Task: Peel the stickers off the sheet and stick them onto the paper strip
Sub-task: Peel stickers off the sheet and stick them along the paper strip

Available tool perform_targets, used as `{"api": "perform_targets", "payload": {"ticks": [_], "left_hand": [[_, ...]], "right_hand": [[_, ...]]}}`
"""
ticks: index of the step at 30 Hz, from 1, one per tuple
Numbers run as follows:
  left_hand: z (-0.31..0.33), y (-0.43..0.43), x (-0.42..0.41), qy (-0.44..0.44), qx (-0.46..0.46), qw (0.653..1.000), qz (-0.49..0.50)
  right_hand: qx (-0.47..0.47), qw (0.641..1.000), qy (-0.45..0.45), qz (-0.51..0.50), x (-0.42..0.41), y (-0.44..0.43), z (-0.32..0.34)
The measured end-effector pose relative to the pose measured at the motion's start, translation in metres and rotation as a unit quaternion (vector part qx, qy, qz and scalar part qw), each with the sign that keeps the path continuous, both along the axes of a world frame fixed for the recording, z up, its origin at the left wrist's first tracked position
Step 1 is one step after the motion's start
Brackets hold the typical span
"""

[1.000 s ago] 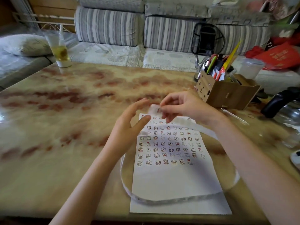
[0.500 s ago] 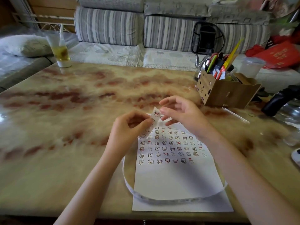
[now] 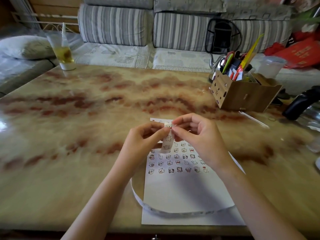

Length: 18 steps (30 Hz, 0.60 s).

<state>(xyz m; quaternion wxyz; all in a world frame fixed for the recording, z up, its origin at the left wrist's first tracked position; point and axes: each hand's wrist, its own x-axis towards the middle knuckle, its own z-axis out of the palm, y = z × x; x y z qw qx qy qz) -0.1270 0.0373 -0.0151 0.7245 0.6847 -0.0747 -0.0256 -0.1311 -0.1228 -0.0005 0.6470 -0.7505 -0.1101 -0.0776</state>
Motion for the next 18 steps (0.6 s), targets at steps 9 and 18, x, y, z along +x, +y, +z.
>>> {"api": "perform_targets", "payload": {"ticks": [9, 18], "left_hand": [[-0.001, -0.008, -0.006, -0.014, -0.021, 1.000, -0.009], [-0.004, -0.011, -0.008, -0.018, -0.018, 1.000, -0.005]], "right_hand": [[-0.012, 0.999, -0.034, -0.034, -0.006, -0.004, 0.000], [-0.029, 0.998, -0.030, -0.044, -0.004, -0.006, -0.003]]}}
